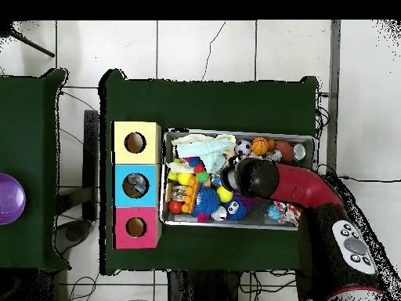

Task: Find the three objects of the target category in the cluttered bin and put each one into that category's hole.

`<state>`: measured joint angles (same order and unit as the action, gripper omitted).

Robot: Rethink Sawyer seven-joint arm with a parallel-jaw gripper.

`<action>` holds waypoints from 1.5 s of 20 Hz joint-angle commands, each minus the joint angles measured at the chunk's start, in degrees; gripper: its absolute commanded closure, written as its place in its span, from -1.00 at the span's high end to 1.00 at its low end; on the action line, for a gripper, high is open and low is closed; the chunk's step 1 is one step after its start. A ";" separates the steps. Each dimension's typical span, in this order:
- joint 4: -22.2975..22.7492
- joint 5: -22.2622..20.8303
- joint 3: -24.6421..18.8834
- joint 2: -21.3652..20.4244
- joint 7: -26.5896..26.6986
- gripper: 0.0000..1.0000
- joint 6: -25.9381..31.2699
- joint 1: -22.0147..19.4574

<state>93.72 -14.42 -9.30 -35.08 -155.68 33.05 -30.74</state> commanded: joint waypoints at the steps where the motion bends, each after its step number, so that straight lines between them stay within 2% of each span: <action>1: -0.04 1.64 -5.57 4.23 4.59 1.00 1.16 -1.18; 13: 0.99 -0.45 -0.57 3.92 -0.98 1.00 -0.89 4.11; 16: 0.94 -0.03 -1.01 3.85 0.04 1.00 -0.82 3.32; 22: 3.25 3.95 -4.22 0.88 -0.03 1.00 -0.12 1.71; 27: 3.75 7.24 -3.74 -2.01 -2.12 1.00 3.44 3.75; 30: 1.90 8.33 -2.73 -1.60 -2.45 1.00 6.18 5.06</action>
<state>95.02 -9.37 -9.50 -35.86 -155.68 33.06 -27.21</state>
